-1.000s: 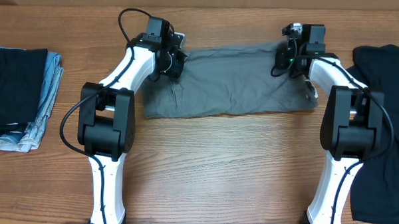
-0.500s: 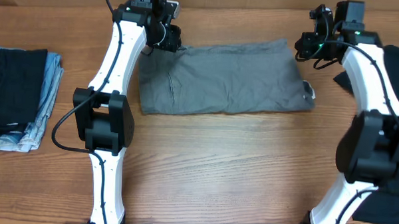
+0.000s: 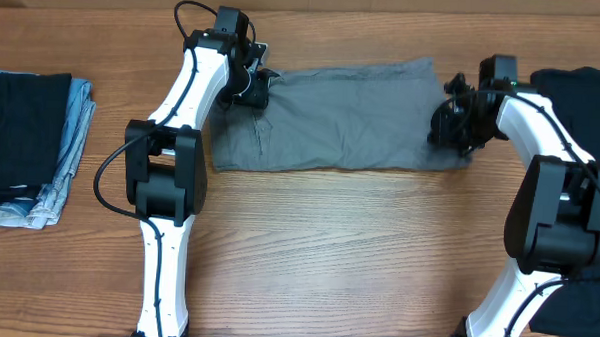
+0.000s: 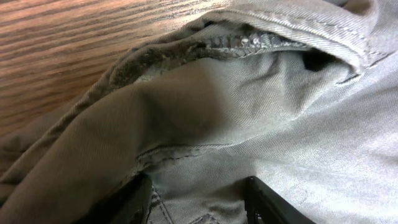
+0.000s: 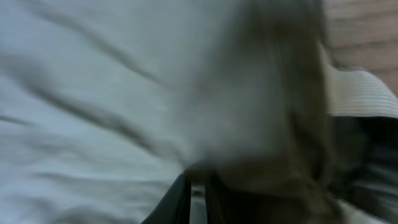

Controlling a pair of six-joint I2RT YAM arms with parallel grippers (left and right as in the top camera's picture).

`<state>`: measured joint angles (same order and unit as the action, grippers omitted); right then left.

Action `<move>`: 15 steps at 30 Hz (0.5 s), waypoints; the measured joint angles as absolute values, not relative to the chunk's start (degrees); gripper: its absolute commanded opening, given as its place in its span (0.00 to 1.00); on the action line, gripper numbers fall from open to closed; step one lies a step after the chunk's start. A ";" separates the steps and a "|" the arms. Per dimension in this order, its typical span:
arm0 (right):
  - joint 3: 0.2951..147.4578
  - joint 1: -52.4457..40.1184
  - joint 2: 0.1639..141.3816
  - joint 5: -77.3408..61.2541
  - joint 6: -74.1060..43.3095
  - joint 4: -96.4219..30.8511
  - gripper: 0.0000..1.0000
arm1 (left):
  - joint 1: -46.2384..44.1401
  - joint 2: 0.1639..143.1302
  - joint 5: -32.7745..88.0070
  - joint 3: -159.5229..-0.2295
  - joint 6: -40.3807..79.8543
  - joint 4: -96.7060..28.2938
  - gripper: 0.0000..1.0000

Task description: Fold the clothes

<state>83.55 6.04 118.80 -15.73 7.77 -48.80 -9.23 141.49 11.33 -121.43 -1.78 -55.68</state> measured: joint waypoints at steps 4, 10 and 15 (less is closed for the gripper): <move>80.14 5.52 118.56 -11.81 7.55 -43.66 0.05 | -9.23 141.49 11.33 -121.43 -1.78 -55.46 0.53; 85.49 5.63 118.45 -16.01 7.57 -47.59 0.30 | -9.21 141.86 11.22 -124.22 -1.78 -59.05 0.59; 93.30 5.76 112.22 -16.97 7.25 -55.57 1.00 | -9.21 142.71 10.90 -139.50 -1.58 -67.94 0.66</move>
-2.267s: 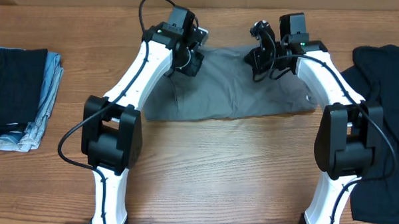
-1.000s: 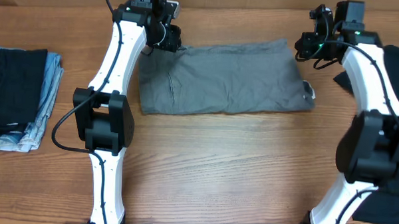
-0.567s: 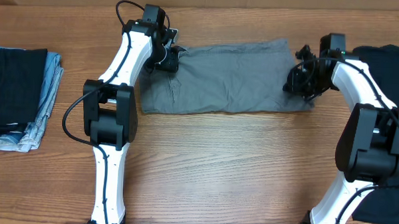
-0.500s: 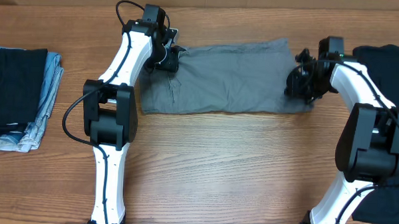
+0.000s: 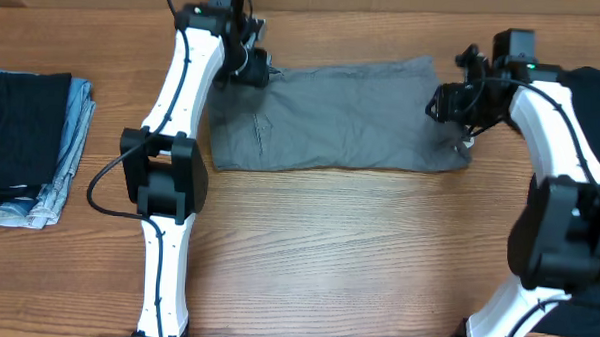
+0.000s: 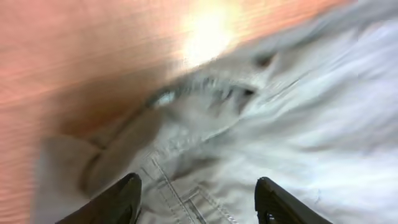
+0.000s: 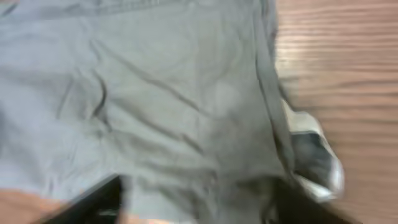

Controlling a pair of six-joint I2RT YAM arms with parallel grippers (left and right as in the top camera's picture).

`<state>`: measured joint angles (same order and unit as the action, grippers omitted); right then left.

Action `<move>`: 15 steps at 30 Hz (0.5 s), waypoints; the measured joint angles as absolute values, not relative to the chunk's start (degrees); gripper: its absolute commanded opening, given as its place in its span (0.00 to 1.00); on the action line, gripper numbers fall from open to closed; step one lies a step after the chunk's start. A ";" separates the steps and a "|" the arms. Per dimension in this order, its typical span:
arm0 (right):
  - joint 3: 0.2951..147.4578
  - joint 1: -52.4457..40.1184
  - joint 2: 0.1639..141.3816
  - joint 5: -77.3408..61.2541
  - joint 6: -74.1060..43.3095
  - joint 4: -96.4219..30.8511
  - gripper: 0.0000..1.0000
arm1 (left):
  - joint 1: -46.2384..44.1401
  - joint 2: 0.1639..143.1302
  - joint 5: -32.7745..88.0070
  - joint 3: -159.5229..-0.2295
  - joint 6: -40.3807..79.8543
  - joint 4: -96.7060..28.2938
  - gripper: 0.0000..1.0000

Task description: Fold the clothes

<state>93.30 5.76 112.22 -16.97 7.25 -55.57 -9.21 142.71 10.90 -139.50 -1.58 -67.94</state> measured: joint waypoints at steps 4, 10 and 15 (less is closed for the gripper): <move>93.60 9.02 110.54 -13.30 6.55 -59.11 1.00 | -9.21 142.74 10.94 -142.80 -1.41 -72.97 0.84; 88.66 12.71 114.28 -12.51 6.04 -56.16 1.00 | -9.21 142.74 11.33 -142.80 0.16 -75.44 0.87; 84.75 12.34 119.87 -16.32 6.96 -50.15 1.00 | -9.21 142.74 11.33 -142.80 0.54 -75.68 0.88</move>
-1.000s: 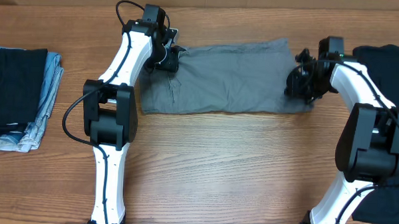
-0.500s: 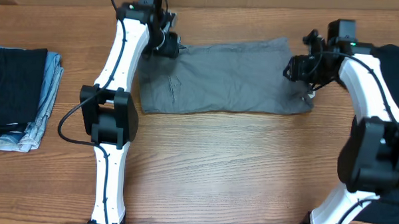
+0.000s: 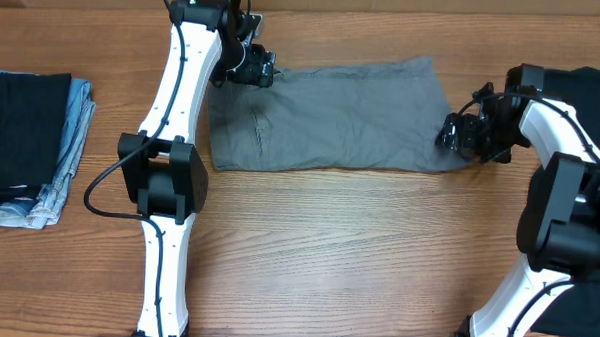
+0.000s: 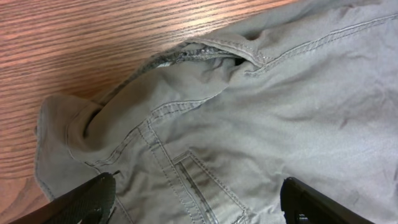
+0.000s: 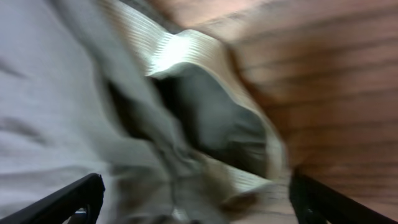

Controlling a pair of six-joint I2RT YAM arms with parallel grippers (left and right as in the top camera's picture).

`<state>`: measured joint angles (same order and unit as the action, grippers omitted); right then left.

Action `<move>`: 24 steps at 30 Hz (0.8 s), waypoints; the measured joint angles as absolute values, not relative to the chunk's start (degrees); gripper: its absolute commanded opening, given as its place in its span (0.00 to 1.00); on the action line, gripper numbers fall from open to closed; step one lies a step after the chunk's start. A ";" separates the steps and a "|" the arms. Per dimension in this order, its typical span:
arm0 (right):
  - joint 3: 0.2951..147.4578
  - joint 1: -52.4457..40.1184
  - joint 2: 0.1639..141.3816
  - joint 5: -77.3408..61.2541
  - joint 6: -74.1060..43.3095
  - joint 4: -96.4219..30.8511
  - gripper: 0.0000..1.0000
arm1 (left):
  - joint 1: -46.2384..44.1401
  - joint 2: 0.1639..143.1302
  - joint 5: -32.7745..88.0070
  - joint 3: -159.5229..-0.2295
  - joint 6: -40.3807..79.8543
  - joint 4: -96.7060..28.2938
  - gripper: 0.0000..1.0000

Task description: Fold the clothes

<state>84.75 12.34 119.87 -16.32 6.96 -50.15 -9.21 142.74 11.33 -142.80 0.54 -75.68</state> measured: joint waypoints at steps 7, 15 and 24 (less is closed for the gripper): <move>83.55 12.34 120.62 -33.12 10.17 -53.04 0.34 | -9.21 142.74 11.33 -142.80 0.54 -75.68 0.88; 84.93 14.06 120.88 -36.03 10.57 -58.37 0.04 | -9.21 142.74 11.35 -142.80 0.54 -76.29 0.82; 99.46 19.70 121.16 -30.39 10.55 -73.14 0.04 | -9.21 142.74 16.91 -142.80 1.37 -76.77 0.77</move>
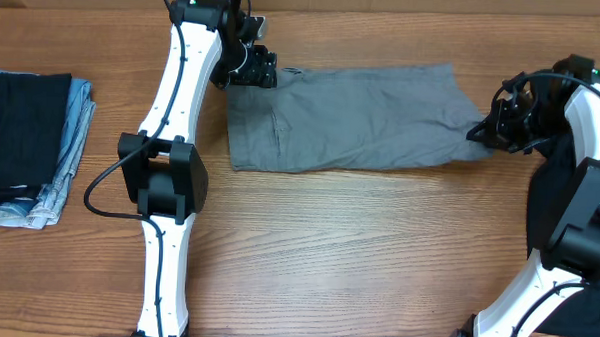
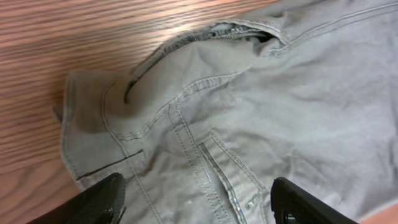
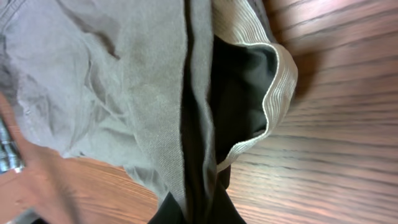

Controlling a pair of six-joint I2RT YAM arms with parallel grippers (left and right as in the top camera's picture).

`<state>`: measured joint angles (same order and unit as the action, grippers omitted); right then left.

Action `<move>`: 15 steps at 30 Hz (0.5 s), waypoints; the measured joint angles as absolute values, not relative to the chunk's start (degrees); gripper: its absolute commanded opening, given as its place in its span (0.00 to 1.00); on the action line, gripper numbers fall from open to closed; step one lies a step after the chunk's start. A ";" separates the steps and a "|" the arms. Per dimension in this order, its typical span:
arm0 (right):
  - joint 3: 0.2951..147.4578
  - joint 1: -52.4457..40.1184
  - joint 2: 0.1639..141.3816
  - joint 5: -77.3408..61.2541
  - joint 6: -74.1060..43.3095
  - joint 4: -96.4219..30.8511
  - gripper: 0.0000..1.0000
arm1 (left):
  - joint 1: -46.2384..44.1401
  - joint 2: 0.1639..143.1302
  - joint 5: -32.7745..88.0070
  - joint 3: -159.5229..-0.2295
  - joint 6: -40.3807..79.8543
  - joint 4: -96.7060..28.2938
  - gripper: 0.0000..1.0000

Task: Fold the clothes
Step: 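Grasp the shorts' right end with the right gripper and fold it leftward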

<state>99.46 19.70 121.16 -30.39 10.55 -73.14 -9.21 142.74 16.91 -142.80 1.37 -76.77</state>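
Note:
Grey pants (image 1: 352, 115), folded lengthwise, lie across the far middle of the table. My left gripper (image 1: 252, 67) hovers open over their upper left corner. In the left wrist view its fingers (image 2: 102, 199) stand wide apart above the stitched pocket cloth (image 2: 280, 112), holding nothing. My right gripper (image 1: 497, 125) is shut on the right end of the pants. In the right wrist view it (image 3: 199, 214) pinches the cloth edge (image 3: 124, 81) beside a pale ribbed band (image 3: 273, 99).
A stack of folded clothes (image 1: 26, 144), dark cloth on blue denim, sits at the left edge. A dark garment (image 1: 598, 94) lies at the right edge behind my right arm, with more dark cloth (image 1: 585, 319) at the bottom right.
My right gripper has shut on the right end of the pants and stands further right. The whole garment has shifted to the right. My left gripper stays open in place.
First both grippers were low at the two ends of the pants, the right one pinched on cloth. Then both stood open above the ends. Then the right gripper was wide open at the lower right corner. Now it grips that corner and the pants lie further right.

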 measured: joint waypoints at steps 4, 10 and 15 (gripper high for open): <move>103.31 19.35 121.21 -27.92 10.55 -75.77 0.04 | -9.21 142.74 21.17 -143.55 2.00 -77.19 0.77; 110.74 12.67 121.27 -23.62 12.56 -79.50 0.04 | -9.21 142.74 24.14 -147.94 2.90 -79.57 0.77; 110.78 -1.63 121.27 -14.50 13.41 -78.61 0.04 | -9.21 142.74 24.49 -148.88 2.90 -79.77 0.78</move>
